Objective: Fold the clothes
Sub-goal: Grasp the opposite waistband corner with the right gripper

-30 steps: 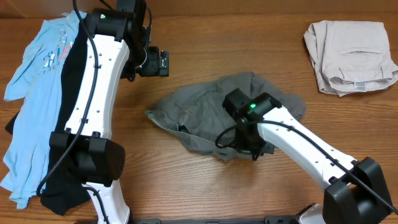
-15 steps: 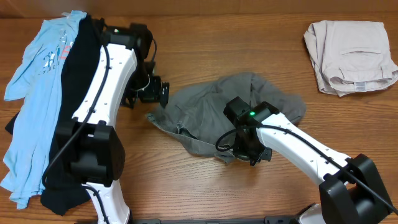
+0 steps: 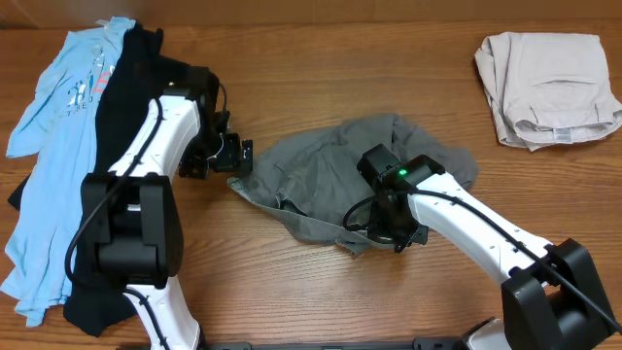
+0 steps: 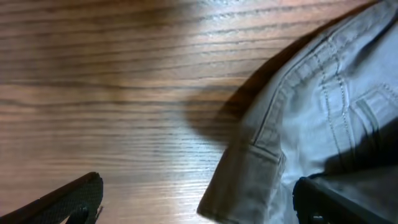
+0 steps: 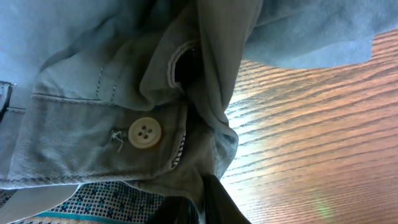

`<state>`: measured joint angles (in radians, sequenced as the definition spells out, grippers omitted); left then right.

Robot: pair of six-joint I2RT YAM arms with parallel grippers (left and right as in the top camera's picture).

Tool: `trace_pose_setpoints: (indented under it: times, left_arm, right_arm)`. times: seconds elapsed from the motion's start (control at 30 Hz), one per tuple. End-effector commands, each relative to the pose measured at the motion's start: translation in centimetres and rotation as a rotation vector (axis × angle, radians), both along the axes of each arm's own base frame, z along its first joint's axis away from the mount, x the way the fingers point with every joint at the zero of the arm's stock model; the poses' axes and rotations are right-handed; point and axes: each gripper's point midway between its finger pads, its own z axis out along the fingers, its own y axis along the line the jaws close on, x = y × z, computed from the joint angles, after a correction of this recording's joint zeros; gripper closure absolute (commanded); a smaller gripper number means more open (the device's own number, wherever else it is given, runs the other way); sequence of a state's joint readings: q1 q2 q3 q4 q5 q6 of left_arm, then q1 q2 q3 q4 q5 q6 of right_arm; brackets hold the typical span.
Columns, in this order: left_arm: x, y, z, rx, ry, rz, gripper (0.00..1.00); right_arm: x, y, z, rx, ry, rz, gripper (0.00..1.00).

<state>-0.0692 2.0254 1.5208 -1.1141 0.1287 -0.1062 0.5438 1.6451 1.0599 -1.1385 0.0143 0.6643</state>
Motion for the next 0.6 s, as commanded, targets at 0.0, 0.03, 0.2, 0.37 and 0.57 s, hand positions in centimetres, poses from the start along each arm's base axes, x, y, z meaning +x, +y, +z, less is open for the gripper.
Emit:
trace_pose_setpoints:
  times: [0.0, 0.03, 0.2, 0.37, 0.57]
  left_arm:
    - [-0.6, -1.9, -1.1, -0.113, -0.016, -0.129, 0.02]
    - [-0.6, -2.1, -1.3, -0.125, -0.024, -0.144, 0.03]
    - [-1.2, -2.6, -3.7, -0.163, -0.053, -0.192, 0.21]
    - [-1.1, -2.6, -5.5, -0.162, -0.096, -0.191, 0.71]
    - [0.8, -3.0, -3.8, -0.176, -0.140, -0.118, 0.96]
  right_arm:
    - [0.2, -0.1, 0.0, 0.001, -0.010, 0.007, 0.88]
    - [0.2, -0.1, 0.0, 0.001, -0.010, 0.007, 0.88]
    - [0.2, -0.1, 0.0, 0.001, -0.010, 0.007, 0.88]
    - [0.2, -0.1, 0.0, 0.002, -0.010, 0.006, 0.88]
    - [1.8, 0.9, 1.5, 0.047, -0.064, 0.002, 0.93]
